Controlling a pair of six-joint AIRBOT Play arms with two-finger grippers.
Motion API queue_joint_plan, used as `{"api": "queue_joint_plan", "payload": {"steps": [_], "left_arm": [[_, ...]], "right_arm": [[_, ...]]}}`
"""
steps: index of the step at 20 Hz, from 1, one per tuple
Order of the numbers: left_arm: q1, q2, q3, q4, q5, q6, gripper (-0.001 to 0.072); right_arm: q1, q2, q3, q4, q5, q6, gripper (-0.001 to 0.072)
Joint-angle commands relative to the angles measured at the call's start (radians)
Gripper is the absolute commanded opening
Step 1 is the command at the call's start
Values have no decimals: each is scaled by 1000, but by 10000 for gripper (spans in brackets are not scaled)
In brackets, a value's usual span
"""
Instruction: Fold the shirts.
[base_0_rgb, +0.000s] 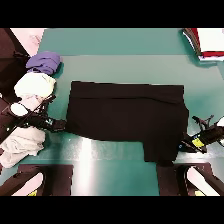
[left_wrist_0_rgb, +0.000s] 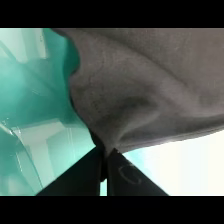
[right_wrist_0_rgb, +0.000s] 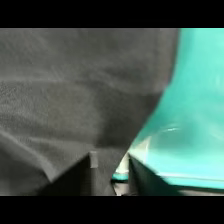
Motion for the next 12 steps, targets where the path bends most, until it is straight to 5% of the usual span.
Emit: {"api": "queue_joint_plan", "payload": {"steps": [1, 2, 5, 12], "left_arm": [[-1, 1, 1, 1, 0, 2, 25], [-1, 1, 1, 1, 0, 2, 25], [-1, 1, 5, 3, -3, 2, 25], [-1, 182, 222, 0, -266, -64, 24]], "right_arm": [[47, 53, -8, -8, -73, 16, 117], [47, 76, -8, -9, -70, 15, 16], [47, 132, -7, -8, -51, 14, 10], [47, 367, 228, -8, 216, 39, 9]]}}
